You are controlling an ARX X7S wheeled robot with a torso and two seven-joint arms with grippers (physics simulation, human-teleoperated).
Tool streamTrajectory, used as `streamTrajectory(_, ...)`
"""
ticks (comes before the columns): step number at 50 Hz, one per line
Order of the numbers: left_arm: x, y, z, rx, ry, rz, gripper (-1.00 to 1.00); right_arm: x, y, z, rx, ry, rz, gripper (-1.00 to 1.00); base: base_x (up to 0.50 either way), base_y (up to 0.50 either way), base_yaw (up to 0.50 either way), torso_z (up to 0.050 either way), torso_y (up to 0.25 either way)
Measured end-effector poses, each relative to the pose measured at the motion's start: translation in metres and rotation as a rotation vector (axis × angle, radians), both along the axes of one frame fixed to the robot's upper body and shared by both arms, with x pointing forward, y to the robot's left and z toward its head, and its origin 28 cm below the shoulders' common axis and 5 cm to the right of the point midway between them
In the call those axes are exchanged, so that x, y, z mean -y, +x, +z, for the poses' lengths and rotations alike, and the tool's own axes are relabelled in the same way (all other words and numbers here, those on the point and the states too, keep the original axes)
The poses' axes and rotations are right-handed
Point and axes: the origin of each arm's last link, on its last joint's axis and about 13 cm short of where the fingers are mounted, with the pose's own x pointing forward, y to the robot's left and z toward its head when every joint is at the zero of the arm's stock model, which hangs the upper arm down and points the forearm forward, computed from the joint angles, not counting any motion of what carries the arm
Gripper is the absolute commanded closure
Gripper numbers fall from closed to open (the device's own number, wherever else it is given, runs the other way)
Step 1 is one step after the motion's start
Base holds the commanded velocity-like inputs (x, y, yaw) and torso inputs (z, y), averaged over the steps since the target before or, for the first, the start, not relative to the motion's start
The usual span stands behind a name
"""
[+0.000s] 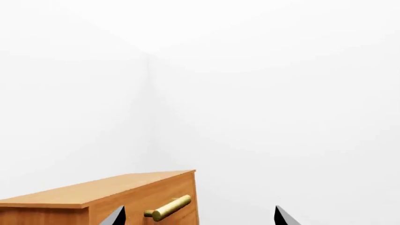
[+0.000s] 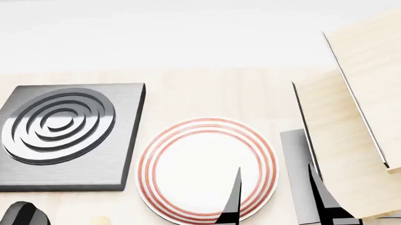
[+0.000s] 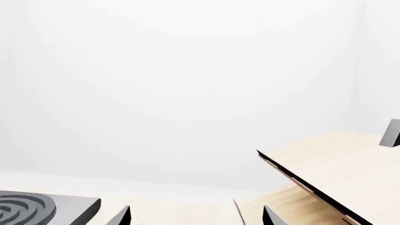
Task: Pick up the akita bowl and put it on the plate.
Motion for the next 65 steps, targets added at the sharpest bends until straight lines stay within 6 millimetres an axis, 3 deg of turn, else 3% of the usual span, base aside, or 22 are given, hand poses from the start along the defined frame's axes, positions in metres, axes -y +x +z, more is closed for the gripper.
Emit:
streamTrajectory(18, -0.020, -0.003, 0.015, -0.142, -0.029, -0.003, -1.00, -0.001, 0.002, -0.003, -0.009, -0.007, -0.002, -1.00, 0.00, 0.00, 0.00, 0.000, 0.000)
streamTrajectory(46, -0.038, -0.001, 0.022, -0.380, -0.239, -0.024, -1.00, -0.001, 0.006, -0.007, -0.027, -0.008, -0.008, -1.00, 0.00, 0.00, 0.00, 0.000, 0.000)
streamTrajectory(65, -0.041, -0.005, 0.014, -0.707, -0.407, -0.079, -1.00, -0.001, 0.010, -0.013, -0.047, -0.002, -0.013, -1.00, 0.00, 0.00, 0.00, 0.000, 0.000)
